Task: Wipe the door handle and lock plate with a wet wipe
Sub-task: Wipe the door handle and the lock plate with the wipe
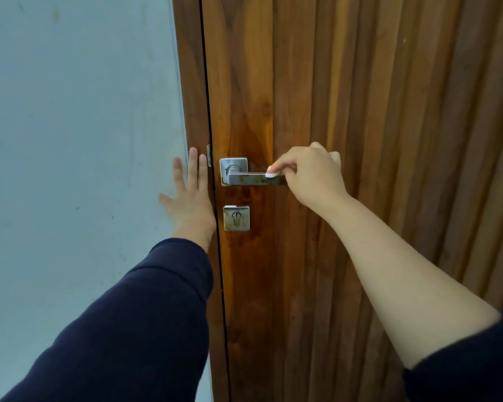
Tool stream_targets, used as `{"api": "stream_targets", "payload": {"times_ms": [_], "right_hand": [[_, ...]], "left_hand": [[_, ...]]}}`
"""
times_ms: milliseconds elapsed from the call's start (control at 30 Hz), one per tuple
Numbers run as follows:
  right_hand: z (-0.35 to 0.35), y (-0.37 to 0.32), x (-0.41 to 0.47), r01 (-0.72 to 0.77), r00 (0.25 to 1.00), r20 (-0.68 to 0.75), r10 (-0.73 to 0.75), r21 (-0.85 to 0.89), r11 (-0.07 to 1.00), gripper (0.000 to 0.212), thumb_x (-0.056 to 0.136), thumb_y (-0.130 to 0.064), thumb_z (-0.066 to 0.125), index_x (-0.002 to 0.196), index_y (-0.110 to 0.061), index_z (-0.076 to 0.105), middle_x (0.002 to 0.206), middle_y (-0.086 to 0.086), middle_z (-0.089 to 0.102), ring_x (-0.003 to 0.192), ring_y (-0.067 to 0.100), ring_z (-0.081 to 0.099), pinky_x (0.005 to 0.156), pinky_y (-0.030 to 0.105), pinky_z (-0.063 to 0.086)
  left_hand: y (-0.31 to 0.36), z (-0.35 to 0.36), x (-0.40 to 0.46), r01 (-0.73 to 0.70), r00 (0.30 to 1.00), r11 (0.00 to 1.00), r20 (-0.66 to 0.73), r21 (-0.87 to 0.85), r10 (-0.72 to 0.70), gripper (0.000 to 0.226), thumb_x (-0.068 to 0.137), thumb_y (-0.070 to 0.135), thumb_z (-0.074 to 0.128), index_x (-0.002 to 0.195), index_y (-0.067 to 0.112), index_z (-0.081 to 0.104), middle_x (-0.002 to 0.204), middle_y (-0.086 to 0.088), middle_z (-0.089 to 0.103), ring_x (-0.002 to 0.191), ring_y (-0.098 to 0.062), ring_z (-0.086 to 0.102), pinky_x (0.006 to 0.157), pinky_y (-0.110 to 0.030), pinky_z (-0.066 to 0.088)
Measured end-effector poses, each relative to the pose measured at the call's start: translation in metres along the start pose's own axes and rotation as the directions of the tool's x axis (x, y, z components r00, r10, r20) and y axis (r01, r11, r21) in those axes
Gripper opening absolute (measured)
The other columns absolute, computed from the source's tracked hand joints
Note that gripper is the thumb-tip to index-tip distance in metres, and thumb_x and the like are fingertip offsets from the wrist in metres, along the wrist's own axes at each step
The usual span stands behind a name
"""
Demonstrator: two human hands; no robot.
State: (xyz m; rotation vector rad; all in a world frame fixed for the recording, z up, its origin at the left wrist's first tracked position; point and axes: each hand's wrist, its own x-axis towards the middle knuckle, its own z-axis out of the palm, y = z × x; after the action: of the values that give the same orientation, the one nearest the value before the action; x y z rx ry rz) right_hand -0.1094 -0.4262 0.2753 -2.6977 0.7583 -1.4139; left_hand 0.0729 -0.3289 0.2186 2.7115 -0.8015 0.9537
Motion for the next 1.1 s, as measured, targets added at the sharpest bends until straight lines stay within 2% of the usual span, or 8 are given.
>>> {"api": "stream_targets", "payload": {"times_ms": [167,333,467,633,700,867,967,1100], "right_hand": [[-0.007,0.015,0.002,-0.119,0.993,-0.009,0.12,0.014,0.993,0.026,0.096,-0.022,0.051,0.091,-0.035,0.073,0.108,-0.007,0.066,0.11,0.016,0.046,0.084,0.031,0.023],[-0.006,0.009,-0.003,-0.009,1.0,0.01,0.009,0.025,1.0,0.025,0.096,-0.02,0.053,0.091,-0.033,0.074,0.109,-0.009,0.066,0.106,0.011,0.047,0.085,0.029,0.025],[-0.01,0.024,-0.009,-0.086,0.992,-0.082,0.092,0.082,0.993,0.026,0.097,-0.019,0.051,0.093,-0.031,0.074,0.106,-0.009,0.068,0.102,0.008,0.045,0.085,0.029,0.023],[-0.009,0.014,-0.004,-0.034,0.999,0.023,0.032,0.097,0.995,0.027,0.097,-0.018,0.05,0.091,-0.032,0.073,0.109,-0.01,0.066,0.106,0.01,0.047,0.087,0.03,0.023],[-0.009,0.018,-0.009,-0.015,1.0,0.004,0.014,0.11,0.994,0.027,0.096,-0.017,0.051,0.091,-0.031,0.073,0.109,-0.01,0.066,0.102,0.008,0.045,0.087,0.028,0.024],[-0.01,0.03,-0.007,-0.12,0.991,-0.047,0.125,0.096,0.988,0.027,0.097,-0.019,0.05,0.095,-0.033,0.073,0.109,-0.01,0.066,0.108,0.012,0.045,0.086,0.03,0.022],[-0.009,0.023,-0.008,-0.033,0.998,-0.046,0.036,0.075,0.997,0.027,0.096,-0.019,0.051,0.096,-0.031,0.075,0.106,-0.01,0.067,0.101,0.008,0.043,0.085,0.028,0.023],[0.0,0.026,-0.023,0.091,0.971,-0.226,-0.082,0.032,0.995,0.021,0.091,-0.014,0.06,0.096,-0.024,0.077,0.093,-0.005,0.068,0.089,0.005,0.041,0.081,0.027,0.024]], "left_hand": [[0.002,-0.002,0.001,-0.001,1.0,1.0,0.003,-0.001,0.001,0.126,0.08,0.025,0.074,0.142,0.019,-0.036,0.148,-0.001,-0.045,0.143,-0.033,-0.026,0.101,-0.055,0.04],[-0.001,-0.002,0.0,-0.011,1.0,1.0,-0.005,0.012,0.011,0.127,0.08,0.034,0.074,0.142,0.019,-0.036,0.149,-0.002,-0.044,0.143,-0.033,-0.025,0.101,-0.055,0.039],[-0.001,-0.001,0.0,-0.016,1.0,1.0,-0.003,-0.001,0.016,0.126,0.08,0.031,0.074,0.143,0.019,-0.035,0.146,-0.001,-0.047,0.142,-0.032,-0.027,0.1,-0.055,0.04],[-0.003,-0.002,-0.001,-0.026,1.0,1.0,-0.003,-0.004,0.026,0.128,0.079,0.033,0.075,0.142,0.02,-0.036,0.146,0.0,-0.047,0.143,-0.032,-0.027,0.1,-0.056,0.039],[-0.003,-0.002,-0.001,-0.027,1.0,1.0,-0.009,-0.007,0.026,0.128,0.079,0.033,0.075,0.142,0.019,-0.035,0.147,-0.001,-0.046,0.143,-0.032,-0.026,0.099,-0.056,0.04],[-0.002,-0.002,-0.001,-0.017,1.0,1.0,-0.015,-0.014,0.016,0.127,0.08,0.033,0.074,0.141,0.019,-0.036,0.146,-0.001,-0.047,0.143,-0.032,-0.026,0.101,-0.057,0.038],[-0.002,-0.002,-0.002,-0.021,1.0,1.0,-0.009,-0.015,0.02,0.129,0.08,0.034,0.074,0.14,0.019,-0.039,0.145,-0.001,-0.048,0.143,-0.032,-0.027,0.101,-0.057,0.038],[-0.002,-0.002,-0.002,-0.025,1.0,0.999,-0.01,-0.023,0.025,0.128,0.079,0.033,0.075,0.141,0.019,-0.037,0.145,-0.001,-0.048,0.143,-0.032,-0.027,0.101,-0.057,0.038]]}}
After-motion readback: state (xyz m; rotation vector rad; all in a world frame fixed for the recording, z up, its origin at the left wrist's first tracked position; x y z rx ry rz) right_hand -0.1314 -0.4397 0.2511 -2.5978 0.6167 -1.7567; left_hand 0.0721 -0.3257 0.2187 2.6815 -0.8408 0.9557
